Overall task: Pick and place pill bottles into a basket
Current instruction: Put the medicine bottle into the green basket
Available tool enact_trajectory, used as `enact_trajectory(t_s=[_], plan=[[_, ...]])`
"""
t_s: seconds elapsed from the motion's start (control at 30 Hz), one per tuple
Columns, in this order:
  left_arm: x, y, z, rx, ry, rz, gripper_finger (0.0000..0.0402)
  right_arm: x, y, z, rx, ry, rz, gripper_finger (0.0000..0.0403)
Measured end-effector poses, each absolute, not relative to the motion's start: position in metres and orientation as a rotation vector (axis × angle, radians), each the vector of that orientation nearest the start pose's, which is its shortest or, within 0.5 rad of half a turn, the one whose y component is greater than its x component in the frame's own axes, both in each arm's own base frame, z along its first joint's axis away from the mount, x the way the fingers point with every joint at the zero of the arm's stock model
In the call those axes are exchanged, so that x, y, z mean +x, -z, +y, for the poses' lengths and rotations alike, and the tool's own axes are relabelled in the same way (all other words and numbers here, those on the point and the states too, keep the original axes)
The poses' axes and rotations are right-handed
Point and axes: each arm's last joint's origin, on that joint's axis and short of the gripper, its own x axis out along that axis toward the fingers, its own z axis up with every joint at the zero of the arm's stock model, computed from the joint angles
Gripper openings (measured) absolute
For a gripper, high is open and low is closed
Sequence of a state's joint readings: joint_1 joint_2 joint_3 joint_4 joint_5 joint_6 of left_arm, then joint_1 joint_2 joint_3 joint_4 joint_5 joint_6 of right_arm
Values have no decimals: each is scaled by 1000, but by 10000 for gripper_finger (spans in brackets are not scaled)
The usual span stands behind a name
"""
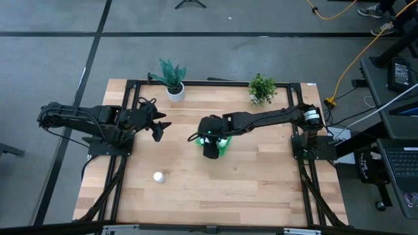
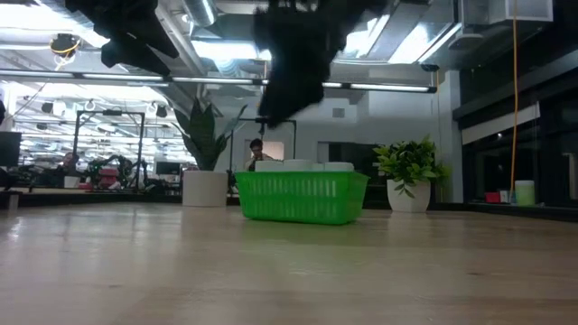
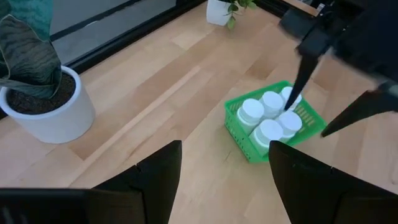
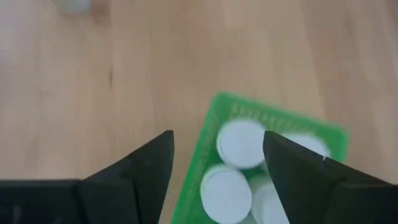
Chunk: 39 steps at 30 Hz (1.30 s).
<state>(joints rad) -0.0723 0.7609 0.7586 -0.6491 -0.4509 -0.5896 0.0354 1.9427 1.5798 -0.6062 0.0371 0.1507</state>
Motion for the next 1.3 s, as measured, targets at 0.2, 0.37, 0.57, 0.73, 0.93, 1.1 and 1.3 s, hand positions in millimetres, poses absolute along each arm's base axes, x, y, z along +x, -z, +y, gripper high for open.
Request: enact_trajectory(t_s=[0.2, 0.37, 0.57, 0.73, 0.93, 1.1, 1.3], plan=[[148, -287, 2, -389, -526, 522, 233, 422, -290, 24, 8, 142, 947, 247], [145, -281, -3, -438, -387, 649, 235, 411, -338, 46, -136, 260, 864, 247], [139, -270, -17, -492, -261, 833, 235, 382, -387, 71, -301, 421, 701, 247], [137, -245, -38, -432, -170, 1016, 244, 342, -409, 62, -208, 462, 689, 247], [130, -208, -61, -486, -143, 1188, 263, 288, -404, 61, -80, 474, 660, 247], [128, -205, -78, -508, -142, 1200, 267, 245, -382, 68, 35, 524, 598, 247], [138, -224, -102, -709, 10, 1080, 270, 210, -340, 73, 109, 568, 556, 247]])
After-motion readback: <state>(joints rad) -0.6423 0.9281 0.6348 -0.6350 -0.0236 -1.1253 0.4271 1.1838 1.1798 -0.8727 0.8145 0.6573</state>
